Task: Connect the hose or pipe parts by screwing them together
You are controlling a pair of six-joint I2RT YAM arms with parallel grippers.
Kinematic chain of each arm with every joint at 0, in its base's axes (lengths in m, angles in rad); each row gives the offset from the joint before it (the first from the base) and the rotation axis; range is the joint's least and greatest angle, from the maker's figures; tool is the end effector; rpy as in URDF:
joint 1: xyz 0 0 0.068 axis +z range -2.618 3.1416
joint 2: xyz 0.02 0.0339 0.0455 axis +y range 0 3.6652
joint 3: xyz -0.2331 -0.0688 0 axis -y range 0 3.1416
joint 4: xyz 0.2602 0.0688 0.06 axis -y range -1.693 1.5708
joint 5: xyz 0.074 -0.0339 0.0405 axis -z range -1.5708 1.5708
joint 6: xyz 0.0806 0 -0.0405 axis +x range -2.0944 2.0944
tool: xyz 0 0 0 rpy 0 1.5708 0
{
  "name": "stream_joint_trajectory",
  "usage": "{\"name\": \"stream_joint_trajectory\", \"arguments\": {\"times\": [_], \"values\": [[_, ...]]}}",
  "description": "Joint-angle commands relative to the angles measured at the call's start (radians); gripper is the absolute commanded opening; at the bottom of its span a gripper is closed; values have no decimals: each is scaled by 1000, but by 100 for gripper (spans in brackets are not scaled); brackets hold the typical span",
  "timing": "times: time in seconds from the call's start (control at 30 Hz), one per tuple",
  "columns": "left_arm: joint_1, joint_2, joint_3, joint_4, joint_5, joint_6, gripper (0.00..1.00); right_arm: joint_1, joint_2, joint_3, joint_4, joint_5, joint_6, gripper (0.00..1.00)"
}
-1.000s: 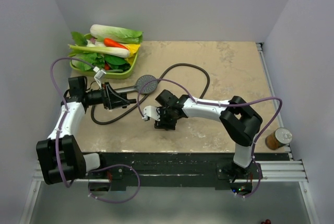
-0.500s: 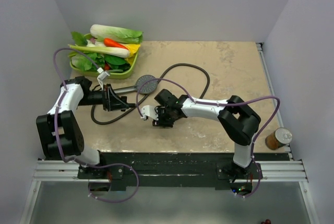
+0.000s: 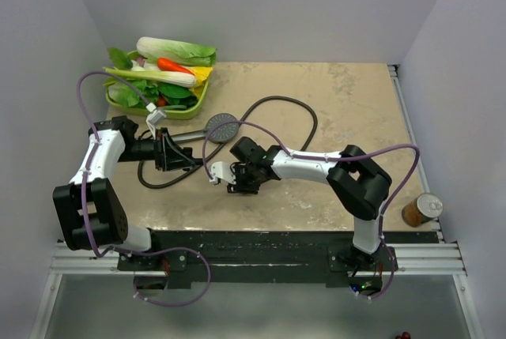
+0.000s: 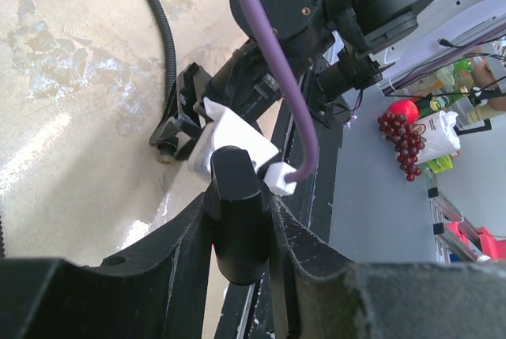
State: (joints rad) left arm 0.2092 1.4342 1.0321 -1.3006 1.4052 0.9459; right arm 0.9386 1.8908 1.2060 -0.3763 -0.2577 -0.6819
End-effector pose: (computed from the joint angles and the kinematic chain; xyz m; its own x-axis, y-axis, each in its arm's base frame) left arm 0.2510 -0.0280 0.2113 -0.6980 -0.0115 -0.7160 0.6922 0.2455 -0.6787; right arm 0.2239 0.3404 0.0840 0.1375 -0.8436 -0.5190 -0.9878 -0.0781 -0.1348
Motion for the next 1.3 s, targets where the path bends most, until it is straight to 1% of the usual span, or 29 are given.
{"name": "stream_joint_trajectory", "arguments": {"times": [0.0,0.1,0.23,0.33,0.57,1.03,1.13,1.23,1.27], "values": [[-4,-27,25,-16,48,36,0,34,22,17,16,-12,8,47],[-2,-32,25,-16,48,39,0,34,1,-3,22,-5,4,48],[-2,-29,25,-16,51,36,0,32,-2,9,5,9,4,49],[-4,-32,25,-16,49,36,0,31,-21,-11,14,52,-7,50],[-2,-38,26,-17,46,36,0,-15,-48,-25,30,75,-11,51],[-2,-37,29,-16,40,37,0,-30,-19,-10,16,31,-15,48],[-2,-37,31,-16,38,40,0,-29,-10,-8,8,15,-15,43],[-2,-38,32,-16,35,40,0,-29,5,9,-3,-1,-11,35],[-2,-38,33,-16,34,40,0,-27,10,18,-6,-8,-11,30]]}}
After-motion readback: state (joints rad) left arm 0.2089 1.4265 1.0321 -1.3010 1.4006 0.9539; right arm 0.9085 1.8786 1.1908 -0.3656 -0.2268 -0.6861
